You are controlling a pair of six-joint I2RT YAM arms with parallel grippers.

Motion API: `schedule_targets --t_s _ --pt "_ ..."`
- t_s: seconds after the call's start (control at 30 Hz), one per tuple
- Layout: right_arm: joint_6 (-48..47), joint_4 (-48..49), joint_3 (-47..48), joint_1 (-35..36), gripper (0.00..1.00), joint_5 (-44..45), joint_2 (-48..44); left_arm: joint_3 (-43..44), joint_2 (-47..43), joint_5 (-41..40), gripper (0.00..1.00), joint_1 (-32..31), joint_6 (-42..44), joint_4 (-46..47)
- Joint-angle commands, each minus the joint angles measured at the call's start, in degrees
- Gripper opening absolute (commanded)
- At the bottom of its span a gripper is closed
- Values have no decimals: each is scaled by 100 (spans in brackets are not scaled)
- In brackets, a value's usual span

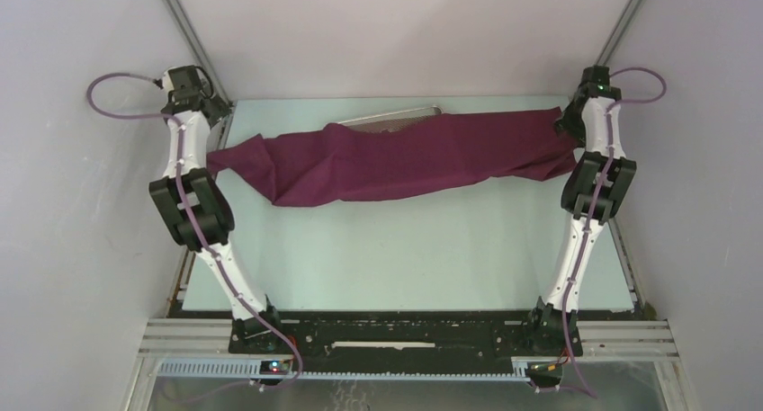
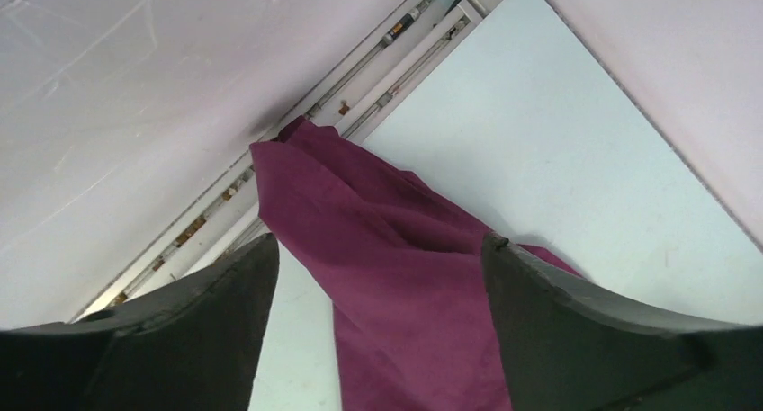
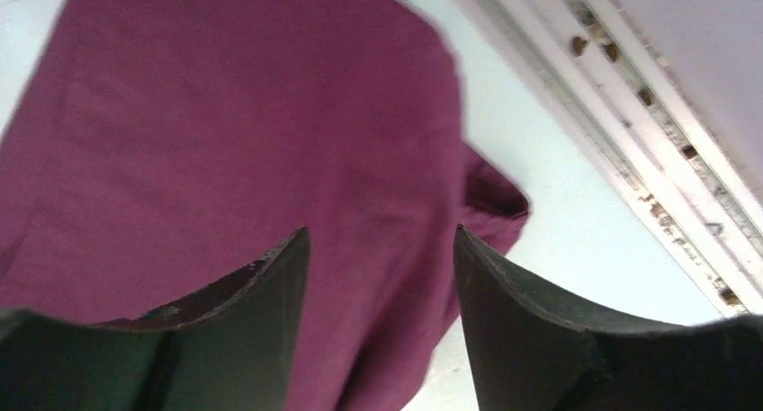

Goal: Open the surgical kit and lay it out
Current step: Open the surgical kit at the center of the board.

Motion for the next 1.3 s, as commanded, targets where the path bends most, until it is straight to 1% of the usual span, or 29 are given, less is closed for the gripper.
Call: schedule_targets --t_s 0.0,0.03,0.1,0.2,0.27,0.33,0.47,0.53,0.6,0.67,0.77,0.83,0.93,1.0,1.1,1.27 --pt "-231 229 192 567 72 -12 -687 166 -562 -201 92 -138 112 14" --pt "-317 260 214 674 74 -41 -753 168 -634 -178 95 -161 159 9" --pt "-494 341 203 900 78 -57 -868 158 -773 -82 98 -215 224 13" --pt "-837 721 10 1228 81 -677 -1086 168 -839 487 98 -331 188 -19" --pt "-1076 1006 -125 1506 82 -1166 -1166 155 -849 584 97 -573 149 -71" --pt "-1371 1161 -84 1832 82 -1313 -1117 155 -829 735 95 -849 130 -102" --pt "-1736 1250 315 2344 84 -1217 -816 95 -731 862 88 -1264 -70 -84" --pt "-1638 1236 547 2443 83 -1404 -627 126 -582 1169 84 -1387 -264 -47" --pt "-1535 1449 489 2500 82 -1631 -581 220 -394 1349 81 -1513 -430 -46" --pt "-1454 1622 337 2577 82 -1652 -583 389 -171 1575 79 -1668 -498 -82" --pt "-1451 1714 311 2679 82 -1646 -480 690 121 1612 76 -1823 -505 -212" --pt "-1441 1717 391 2705 81 -1653 -396 875 349 1599 74 -2056 -529 -264" --pt "-1372 1767 409 2706 82 -1669 -327 1240 770 1656 70 -2156 -640 -358" --pt "-1353 1791 409 2706 81 -1670 -302 1532 1080 1682 66 -2259 -648 -454" --pt "-1325 1842 415 2706 82 -1689 -260 1816 1373 1665 65 -2379 -667 -531" --pt "-1278 1861 426 2714 81 -1790 -191 1991 1711 1641 64 -2468 -800 -532"
